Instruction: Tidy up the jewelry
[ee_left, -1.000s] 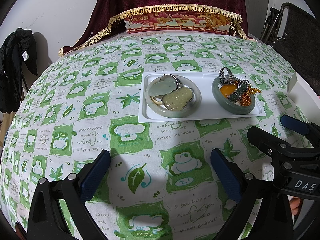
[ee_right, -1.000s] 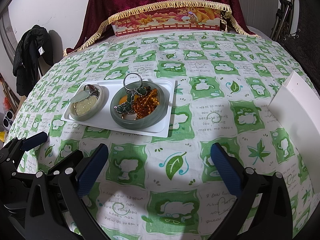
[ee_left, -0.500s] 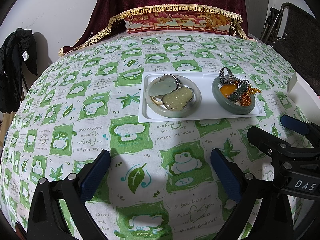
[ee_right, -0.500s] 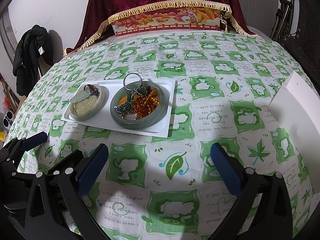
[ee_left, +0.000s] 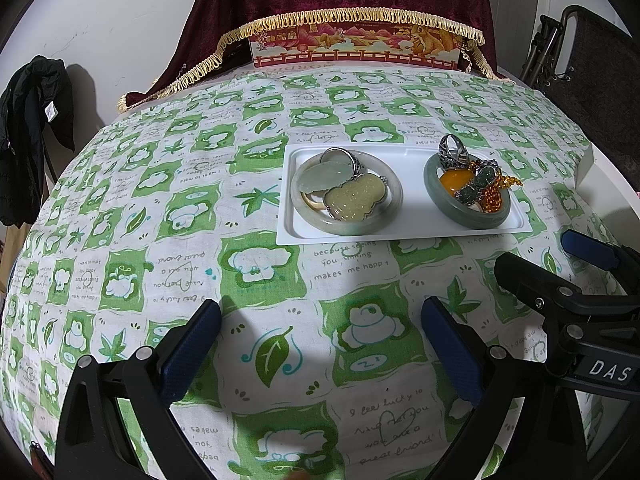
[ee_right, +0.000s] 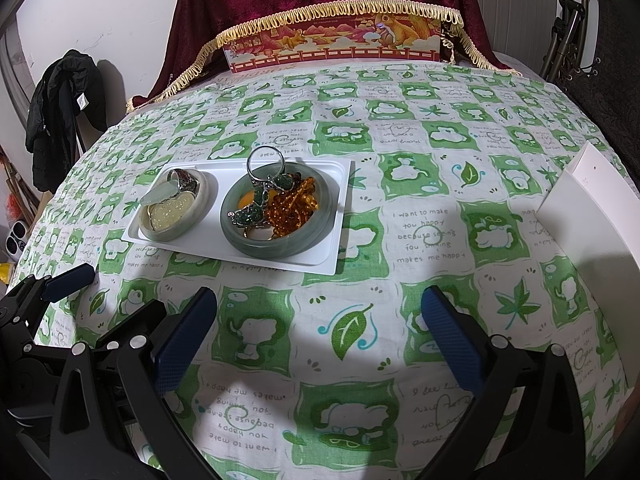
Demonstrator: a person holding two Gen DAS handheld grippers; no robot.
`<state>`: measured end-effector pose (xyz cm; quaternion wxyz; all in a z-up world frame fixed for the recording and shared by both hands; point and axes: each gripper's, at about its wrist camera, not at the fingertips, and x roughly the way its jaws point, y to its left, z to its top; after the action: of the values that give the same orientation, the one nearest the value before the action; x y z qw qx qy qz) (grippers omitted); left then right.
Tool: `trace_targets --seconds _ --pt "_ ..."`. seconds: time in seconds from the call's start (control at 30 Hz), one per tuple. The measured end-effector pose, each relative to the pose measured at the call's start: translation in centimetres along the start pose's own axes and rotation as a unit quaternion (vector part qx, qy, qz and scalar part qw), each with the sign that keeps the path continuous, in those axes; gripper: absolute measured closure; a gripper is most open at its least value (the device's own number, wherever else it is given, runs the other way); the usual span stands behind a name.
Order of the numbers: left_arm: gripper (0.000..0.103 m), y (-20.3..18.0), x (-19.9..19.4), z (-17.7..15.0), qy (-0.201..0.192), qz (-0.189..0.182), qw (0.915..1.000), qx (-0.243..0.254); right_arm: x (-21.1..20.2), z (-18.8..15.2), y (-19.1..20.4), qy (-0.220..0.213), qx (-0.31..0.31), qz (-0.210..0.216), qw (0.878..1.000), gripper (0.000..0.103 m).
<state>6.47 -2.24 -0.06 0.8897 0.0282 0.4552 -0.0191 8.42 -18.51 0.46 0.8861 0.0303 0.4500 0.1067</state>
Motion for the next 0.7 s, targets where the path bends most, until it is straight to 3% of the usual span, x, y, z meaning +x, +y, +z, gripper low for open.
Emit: trace_targets --seconds 0.7 --pt "0.003 -0.2 0.04 -0.02 0.0 0.0 1.0 0.001 0.06 -0.04 -0.02 0.0 0.0 0.0 1.0 0.004"
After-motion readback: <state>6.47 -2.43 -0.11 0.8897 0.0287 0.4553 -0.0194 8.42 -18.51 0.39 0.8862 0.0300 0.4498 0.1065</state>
